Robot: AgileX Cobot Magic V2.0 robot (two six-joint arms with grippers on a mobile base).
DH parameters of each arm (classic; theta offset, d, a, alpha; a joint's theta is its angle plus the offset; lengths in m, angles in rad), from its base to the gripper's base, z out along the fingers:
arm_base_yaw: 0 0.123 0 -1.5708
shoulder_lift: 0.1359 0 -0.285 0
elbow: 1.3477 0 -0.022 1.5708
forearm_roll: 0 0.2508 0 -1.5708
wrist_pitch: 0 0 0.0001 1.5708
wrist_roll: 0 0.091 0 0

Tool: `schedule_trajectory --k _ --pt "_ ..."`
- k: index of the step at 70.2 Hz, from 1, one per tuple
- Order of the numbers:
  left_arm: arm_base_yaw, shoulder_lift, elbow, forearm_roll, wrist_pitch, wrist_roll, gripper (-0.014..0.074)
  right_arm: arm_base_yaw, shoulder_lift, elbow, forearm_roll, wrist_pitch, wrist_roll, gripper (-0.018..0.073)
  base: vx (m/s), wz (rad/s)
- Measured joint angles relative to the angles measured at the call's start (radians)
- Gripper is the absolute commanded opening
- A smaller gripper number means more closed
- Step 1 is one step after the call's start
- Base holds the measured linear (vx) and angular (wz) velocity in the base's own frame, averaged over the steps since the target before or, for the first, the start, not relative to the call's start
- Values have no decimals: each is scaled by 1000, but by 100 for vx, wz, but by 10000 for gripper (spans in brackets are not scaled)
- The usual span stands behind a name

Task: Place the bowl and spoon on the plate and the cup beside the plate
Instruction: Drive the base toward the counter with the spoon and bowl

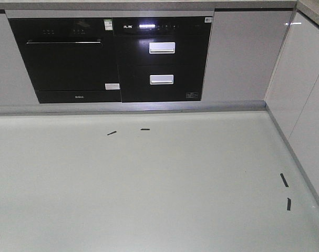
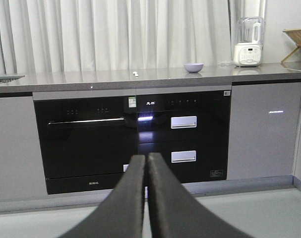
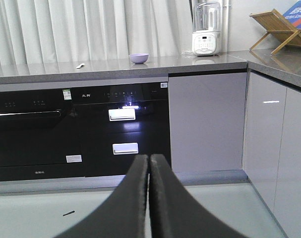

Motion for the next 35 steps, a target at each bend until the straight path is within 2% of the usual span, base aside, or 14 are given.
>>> schedule_trajectory --k 35 --pt "0 0 0 0 0 0 -6 0 0 0 0 0 0 -6 0 0"
